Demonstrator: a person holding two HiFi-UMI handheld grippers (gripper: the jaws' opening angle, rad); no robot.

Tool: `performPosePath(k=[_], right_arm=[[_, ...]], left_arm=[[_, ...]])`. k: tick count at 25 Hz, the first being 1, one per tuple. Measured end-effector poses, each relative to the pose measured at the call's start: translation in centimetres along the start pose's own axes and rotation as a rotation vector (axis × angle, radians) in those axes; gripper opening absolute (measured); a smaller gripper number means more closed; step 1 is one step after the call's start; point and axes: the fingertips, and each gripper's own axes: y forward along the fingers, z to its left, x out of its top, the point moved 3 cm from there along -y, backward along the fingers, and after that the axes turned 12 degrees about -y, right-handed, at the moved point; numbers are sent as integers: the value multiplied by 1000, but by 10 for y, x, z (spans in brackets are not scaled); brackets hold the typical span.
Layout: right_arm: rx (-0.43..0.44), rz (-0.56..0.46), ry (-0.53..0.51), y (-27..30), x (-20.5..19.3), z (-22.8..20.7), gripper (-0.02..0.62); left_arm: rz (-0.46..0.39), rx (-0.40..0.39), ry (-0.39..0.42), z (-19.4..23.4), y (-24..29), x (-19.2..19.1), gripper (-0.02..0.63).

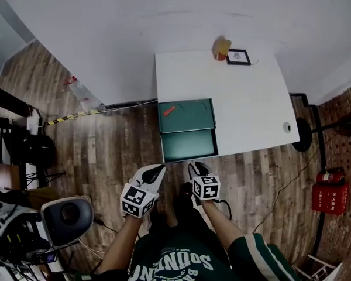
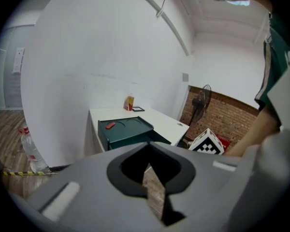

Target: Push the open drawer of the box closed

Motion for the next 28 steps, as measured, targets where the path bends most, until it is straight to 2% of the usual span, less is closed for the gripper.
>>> performPosePath(k=[13, 28], right_arm=[[7, 13, 2, 6, 3, -2, 69], [6, -11, -4, 54, 52, -23, 69]], left_arm=[[11, 47, -32, 19, -12, -11, 52], [14, 83, -76, 24, -19, -23, 52]])
